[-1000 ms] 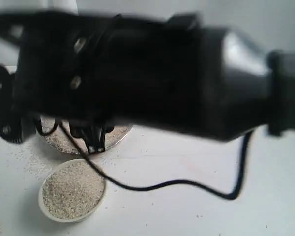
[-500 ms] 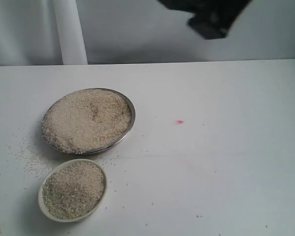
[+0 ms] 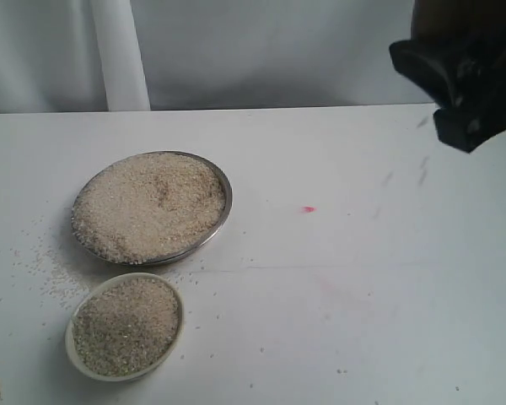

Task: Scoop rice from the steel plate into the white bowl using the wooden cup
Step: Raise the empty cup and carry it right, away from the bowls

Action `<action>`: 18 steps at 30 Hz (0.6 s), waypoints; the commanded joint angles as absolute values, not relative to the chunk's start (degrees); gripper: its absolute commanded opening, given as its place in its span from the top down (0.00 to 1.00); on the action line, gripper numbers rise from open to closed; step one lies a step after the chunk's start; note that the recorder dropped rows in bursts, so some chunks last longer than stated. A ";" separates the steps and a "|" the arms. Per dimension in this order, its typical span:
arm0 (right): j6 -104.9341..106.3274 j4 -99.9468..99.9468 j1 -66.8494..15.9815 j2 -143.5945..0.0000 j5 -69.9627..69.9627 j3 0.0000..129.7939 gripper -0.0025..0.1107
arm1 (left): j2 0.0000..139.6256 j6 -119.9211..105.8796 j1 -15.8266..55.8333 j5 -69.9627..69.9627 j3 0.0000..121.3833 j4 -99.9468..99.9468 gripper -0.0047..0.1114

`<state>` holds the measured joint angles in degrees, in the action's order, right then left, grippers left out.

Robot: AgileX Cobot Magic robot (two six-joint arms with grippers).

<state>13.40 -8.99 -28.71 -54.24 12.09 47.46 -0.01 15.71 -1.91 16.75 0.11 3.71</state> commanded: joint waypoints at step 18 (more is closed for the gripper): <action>3.89 -1.88 -22.61 -71.09 -32.78 21.51 0.98 | 0.00 15.78 -1.61 16.37 0.00 3.49 0.96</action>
